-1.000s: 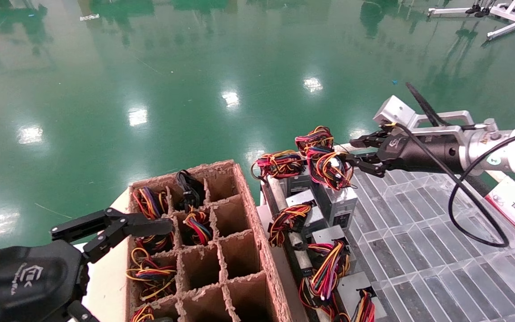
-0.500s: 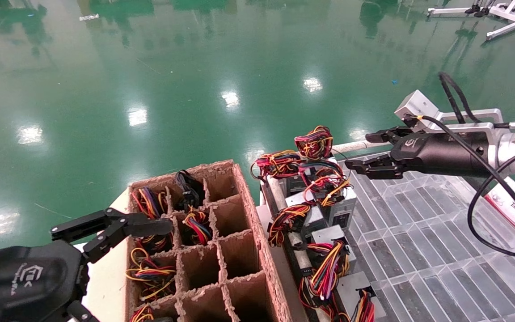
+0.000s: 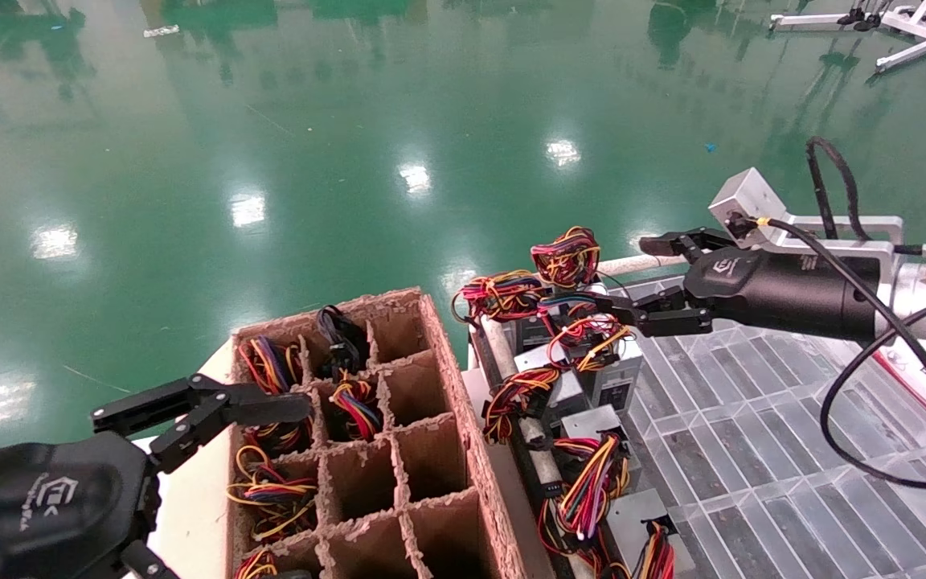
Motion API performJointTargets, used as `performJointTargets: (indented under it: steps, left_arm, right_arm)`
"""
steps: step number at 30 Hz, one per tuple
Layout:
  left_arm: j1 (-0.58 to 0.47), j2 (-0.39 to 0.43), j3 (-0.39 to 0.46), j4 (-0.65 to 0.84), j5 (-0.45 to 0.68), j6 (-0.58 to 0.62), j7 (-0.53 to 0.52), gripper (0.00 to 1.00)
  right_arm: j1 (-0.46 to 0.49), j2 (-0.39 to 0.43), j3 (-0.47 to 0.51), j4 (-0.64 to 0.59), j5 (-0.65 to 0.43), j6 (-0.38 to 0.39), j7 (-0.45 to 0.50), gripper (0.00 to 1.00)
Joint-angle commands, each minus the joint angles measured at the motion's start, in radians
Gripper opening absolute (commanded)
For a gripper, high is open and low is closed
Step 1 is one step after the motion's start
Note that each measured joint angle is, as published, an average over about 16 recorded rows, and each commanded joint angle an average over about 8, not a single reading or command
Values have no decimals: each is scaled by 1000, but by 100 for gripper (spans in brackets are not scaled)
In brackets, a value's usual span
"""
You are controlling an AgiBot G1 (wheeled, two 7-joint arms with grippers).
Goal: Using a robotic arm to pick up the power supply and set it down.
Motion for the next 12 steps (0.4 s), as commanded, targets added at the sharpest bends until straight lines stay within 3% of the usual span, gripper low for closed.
performJointTargets:
  steps: [1,12]
  left_arm:
    - [0,0,0,0,0,0,0,100]
    - [0,0,0,0,0,0,0,100]
  right_arm:
    - [-30,14,14,45,21,-8,14,100]
    - [-169,80,80,258,121,-46,79,100]
